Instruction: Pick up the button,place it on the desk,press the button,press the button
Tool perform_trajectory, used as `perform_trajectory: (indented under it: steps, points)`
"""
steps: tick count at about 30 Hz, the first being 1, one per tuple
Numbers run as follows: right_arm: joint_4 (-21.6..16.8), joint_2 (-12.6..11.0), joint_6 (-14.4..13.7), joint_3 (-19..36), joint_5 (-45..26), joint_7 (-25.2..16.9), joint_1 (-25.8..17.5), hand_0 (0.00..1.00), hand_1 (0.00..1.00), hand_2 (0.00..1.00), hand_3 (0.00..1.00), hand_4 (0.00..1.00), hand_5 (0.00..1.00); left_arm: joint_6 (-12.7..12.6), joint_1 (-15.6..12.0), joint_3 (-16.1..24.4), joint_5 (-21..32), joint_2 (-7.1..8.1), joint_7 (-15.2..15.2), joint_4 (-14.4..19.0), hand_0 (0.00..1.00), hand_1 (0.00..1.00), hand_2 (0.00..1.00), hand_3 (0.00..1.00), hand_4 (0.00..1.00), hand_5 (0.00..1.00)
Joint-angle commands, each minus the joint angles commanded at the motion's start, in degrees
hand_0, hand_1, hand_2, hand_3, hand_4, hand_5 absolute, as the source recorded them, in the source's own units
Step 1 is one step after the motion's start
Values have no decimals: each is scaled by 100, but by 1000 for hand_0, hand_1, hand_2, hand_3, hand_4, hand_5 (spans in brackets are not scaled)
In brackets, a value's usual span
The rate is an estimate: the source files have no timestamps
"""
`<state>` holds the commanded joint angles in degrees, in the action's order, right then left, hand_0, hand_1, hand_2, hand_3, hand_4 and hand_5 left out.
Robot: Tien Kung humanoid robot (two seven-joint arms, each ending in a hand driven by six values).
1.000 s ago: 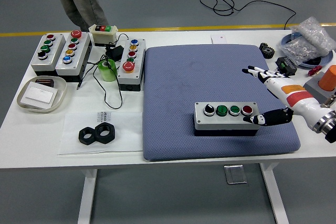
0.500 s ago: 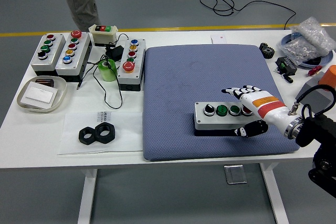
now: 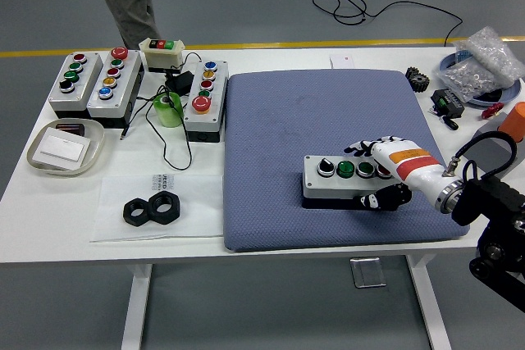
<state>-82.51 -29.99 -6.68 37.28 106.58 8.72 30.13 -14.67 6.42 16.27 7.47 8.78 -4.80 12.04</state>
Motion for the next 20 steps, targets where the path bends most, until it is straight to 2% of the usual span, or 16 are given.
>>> perform_trajectory:
  steps: [3,4,10,11,15,16,20]
  points:
    - [6,5,2,-18,-9,10,10,860,671,666,793,889,151,-1,0,5,-7,-1,2,0,744,830,876,831,635,998]
    - [6,5,-1,-19,-10,12,11,718,591,596,735,854,128,-1,0,7,-8,-1,2,0,742,831,876,831,637,998]
    - [35,-4,-267,-16,-103,125,9,718,591,596,735,854,128,-1,3,3,0,1,1,0,742,831,876,831,637,998]
    - [39,-3,-334,-17,-135,144,11,479,455,493,661,765,126,-1,3,3,1,1,1,1,744,830,877,831,636,998]
    - [44,-12,-673,-17,-356,201,23,479,455,493,661,765,126,-1,4,1,6,1,1,1,744,830,877,831,636,998]
    - [46,-14,-734,-14,-375,206,25,342,353,415,604,687,162,-1,5,-1,9,2,0,1,744,830,877,831,638,998]
    - [90,-3,-930,14,-446,255,38,342,353,415,604,687,162,-1,9,-2,14,2,-1,0,744,830,877,831,638,998]
